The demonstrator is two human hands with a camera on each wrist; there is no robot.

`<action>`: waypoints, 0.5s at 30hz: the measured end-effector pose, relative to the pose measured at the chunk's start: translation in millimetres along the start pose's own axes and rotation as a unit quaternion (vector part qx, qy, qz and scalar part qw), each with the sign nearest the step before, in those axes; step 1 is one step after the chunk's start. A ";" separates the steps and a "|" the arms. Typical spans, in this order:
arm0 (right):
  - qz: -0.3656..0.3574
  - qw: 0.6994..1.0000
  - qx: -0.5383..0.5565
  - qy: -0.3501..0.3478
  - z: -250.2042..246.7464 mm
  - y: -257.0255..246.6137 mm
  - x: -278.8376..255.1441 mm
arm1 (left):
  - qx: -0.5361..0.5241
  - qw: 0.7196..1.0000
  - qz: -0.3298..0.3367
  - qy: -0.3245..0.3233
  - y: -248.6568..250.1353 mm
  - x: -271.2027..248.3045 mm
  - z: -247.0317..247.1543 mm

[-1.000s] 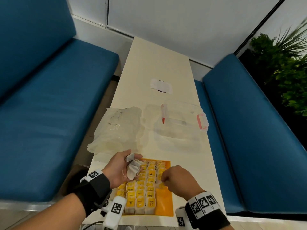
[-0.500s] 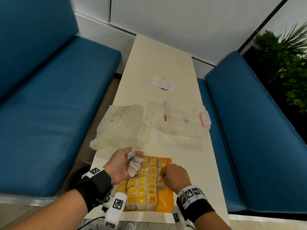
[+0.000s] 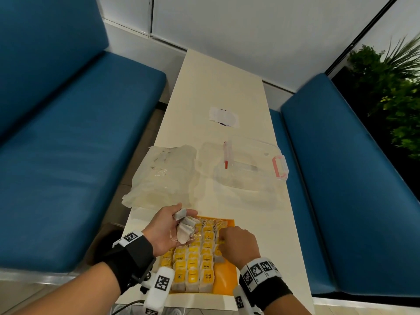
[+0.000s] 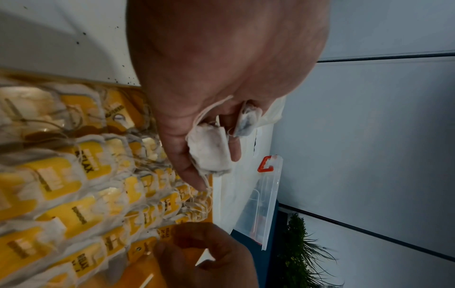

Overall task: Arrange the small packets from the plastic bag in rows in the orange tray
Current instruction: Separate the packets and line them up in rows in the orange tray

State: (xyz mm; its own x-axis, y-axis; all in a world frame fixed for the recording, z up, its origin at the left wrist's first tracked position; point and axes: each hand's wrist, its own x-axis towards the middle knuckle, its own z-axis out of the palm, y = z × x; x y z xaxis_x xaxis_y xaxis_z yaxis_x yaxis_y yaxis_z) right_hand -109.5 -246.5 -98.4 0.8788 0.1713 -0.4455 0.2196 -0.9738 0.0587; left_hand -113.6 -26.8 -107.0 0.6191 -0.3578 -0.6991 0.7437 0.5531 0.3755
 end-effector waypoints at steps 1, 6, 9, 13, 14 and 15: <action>0.003 1.000 0.012 0.011 -5.6 -1.0 -2.7 | -0.001 1.000 0.003 0.000 0.5 0.1 0.5; -0.087 0.985 0.050 0.143 -37.5 -17.5 -19.0 | -0.002 1.000 0.008 0.008 0.0 3.9 1.1; -0.255 0.945 0.059 0.195 -39.0 -39.0 -27.6 | -0.022 1.000 0.008 0.004 -1.3 6.4 4.2; -0.299 0.930 -0.021 0.215 -27.1 -53.2 -22.9 | 0.009 1.000 0.018 0.013 -3.1 8.9 9.1; -0.288 0.931 -0.028 0.223 -25.6 -53.7 -20.0 | 0.010 1.000 0.021 0.016 -3.6 9.5 9.1; -0.278 0.932 -0.032 0.229 -25.0 -54.0 -18.0 | 0.010 0.999 0.024 0.019 -4.2 10.0 9.1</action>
State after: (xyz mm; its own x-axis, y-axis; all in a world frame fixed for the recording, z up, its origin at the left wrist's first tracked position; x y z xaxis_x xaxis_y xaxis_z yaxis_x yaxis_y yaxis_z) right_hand -126.5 -193.3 -71.3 0.7073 0.7069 0.0048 0.7069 -0.7073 -0.0074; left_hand -108.3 -39.6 -110.0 0.6447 -0.3015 -0.7024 0.7181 0.5538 0.4214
